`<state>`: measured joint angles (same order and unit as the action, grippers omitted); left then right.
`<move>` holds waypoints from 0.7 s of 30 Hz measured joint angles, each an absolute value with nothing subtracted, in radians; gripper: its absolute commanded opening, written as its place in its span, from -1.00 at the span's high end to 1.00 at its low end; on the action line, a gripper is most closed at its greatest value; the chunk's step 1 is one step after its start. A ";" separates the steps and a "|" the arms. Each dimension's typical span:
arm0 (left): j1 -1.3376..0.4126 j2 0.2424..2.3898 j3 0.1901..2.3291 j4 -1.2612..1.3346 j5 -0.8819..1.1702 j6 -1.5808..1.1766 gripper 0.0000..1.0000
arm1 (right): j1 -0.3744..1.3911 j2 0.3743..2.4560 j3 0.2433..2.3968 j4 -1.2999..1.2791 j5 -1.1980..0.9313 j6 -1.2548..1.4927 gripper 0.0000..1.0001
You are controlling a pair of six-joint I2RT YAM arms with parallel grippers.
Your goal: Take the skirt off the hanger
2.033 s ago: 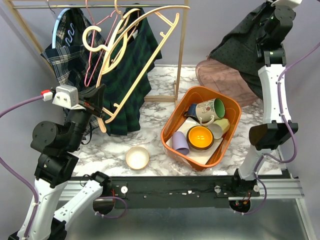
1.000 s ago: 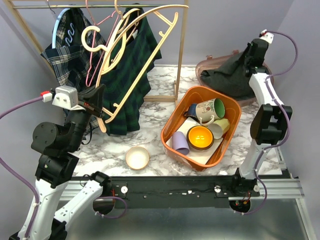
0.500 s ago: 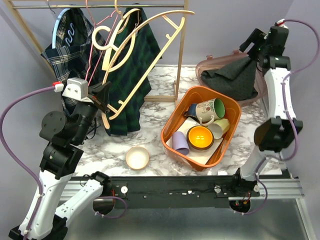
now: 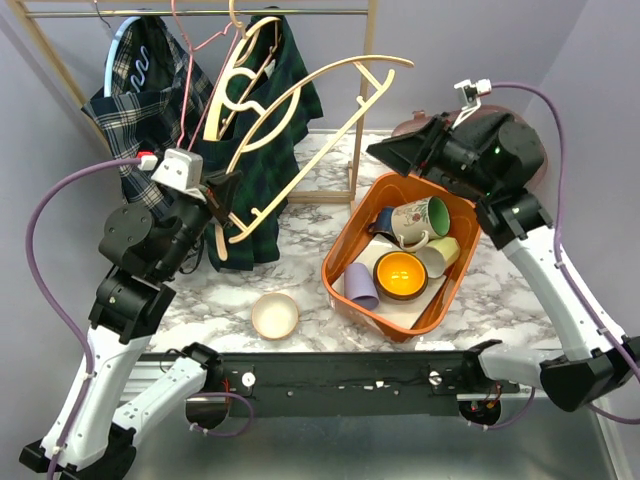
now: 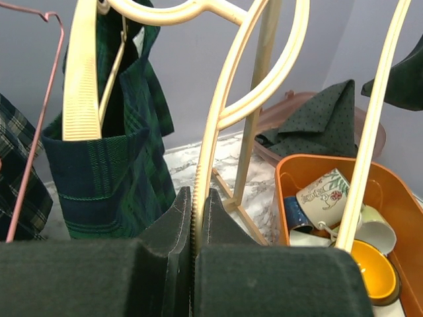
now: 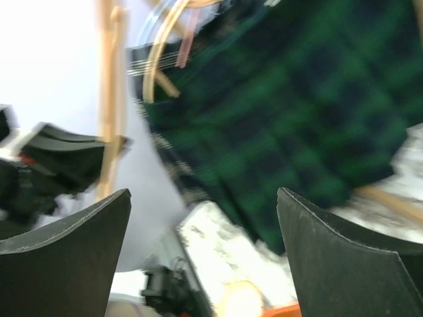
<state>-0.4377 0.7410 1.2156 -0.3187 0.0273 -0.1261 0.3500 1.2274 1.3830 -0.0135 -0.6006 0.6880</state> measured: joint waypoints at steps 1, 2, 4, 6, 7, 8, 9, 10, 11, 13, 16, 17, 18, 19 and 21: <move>-0.438 0.743 1.216 -0.322 0.030 -0.128 1.00 | 0.376 1.212 1.353 0.034 -0.590 0.727 -0.96; -0.438 0.746 1.216 -0.326 0.034 -0.129 1.00 | 0.406 1.199 1.326 0.073 -0.577 0.759 -0.96; -0.438 0.751 1.216 -0.332 0.039 -0.133 1.00 | 0.461 1.193 1.302 0.128 -0.535 0.815 -0.96; -0.438 0.751 1.216 -0.335 0.044 -0.139 1.00 | 0.505 1.208 1.301 0.185 -0.496 0.865 -0.93; -0.438 0.751 1.216 -0.334 0.047 -0.143 1.00 | 0.505 1.208 1.301 0.185 -0.496 0.865 -0.92; -0.438 0.751 1.216 -0.335 0.050 -0.145 1.00 | 0.539 1.229 1.301 0.209 -0.484 0.885 -0.90; -0.438 0.751 1.216 -0.335 0.052 -0.147 1.00 | 0.553 1.238 1.302 0.226 -0.477 0.898 -0.88; -0.438 0.751 1.216 -0.335 0.057 -0.148 1.00 | 0.571 1.258 1.304 0.253 -0.469 0.912 -0.86; -0.438 0.751 1.216 -0.335 0.060 -0.150 1.00 | 0.585 1.277 1.306 0.270 -0.461 0.926 -0.82; -0.438 0.751 1.215 -0.334 0.065 -0.153 1.00 | 0.609 1.312 1.314 0.289 -0.445 0.947 -0.59; -0.438 0.749 1.211 -0.331 0.078 -0.159 1.00 | 0.630 1.352 1.316 0.332 -0.430 0.977 -0.03; -0.437 0.748 1.207 -0.332 0.085 -0.162 1.00 | 0.633 1.359 1.316 0.347 -0.430 0.991 0.12; -0.434 0.746 1.204 -0.331 0.090 -0.165 1.00 | 0.636 1.366 1.316 0.367 -0.431 1.004 0.29; -0.432 0.747 1.203 -0.335 0.096 -0.168 1.00 | 0.640 1.368 1.316 0.391 -0.432 1.009 0.64; -0.432 0.749 1.203 -0.339 0.111 -0.181 0.82 | 0.642 1.370 1.314 0.446 -0.434 1.028 0.98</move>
<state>-0.4316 0.7486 1.2030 -0.3389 0.1112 -0.1810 0.6418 1.3697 1.3144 0.4458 -0.4339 1.0279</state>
